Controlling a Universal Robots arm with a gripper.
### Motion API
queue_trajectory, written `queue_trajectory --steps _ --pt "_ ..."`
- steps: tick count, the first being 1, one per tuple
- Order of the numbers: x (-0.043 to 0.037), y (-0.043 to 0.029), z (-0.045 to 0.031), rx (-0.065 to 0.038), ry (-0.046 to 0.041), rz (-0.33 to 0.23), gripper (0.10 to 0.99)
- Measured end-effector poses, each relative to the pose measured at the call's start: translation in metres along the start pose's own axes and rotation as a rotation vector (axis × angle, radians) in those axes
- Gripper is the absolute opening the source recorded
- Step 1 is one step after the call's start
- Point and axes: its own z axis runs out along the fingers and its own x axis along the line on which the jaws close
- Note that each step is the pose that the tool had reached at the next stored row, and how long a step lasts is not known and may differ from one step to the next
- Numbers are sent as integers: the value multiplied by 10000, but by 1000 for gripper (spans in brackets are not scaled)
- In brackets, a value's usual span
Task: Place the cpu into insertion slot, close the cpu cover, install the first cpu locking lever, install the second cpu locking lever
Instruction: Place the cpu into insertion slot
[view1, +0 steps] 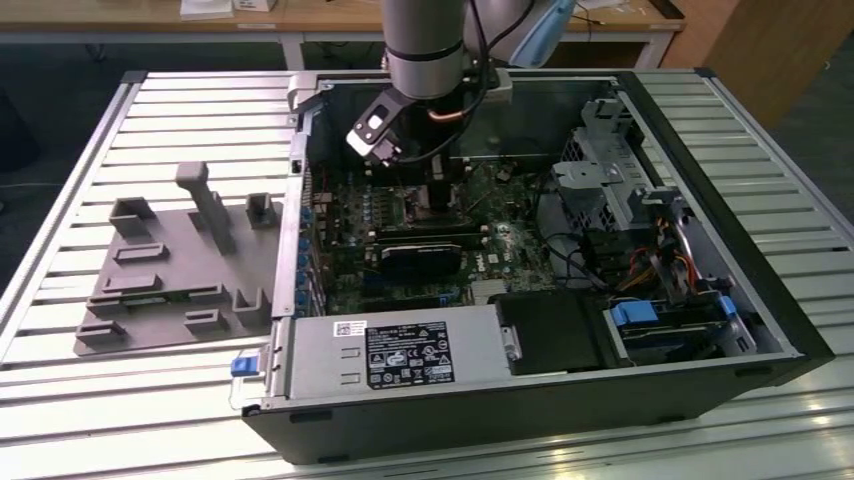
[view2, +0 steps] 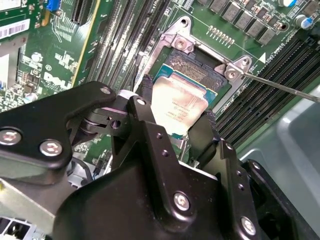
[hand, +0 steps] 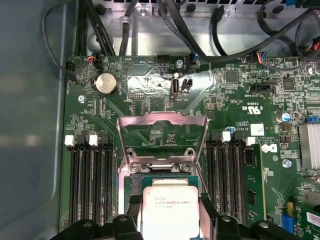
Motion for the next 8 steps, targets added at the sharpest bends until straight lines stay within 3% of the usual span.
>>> queue_trajectory --steps 8 --pt "15 -18 73 2 -4 88 537"
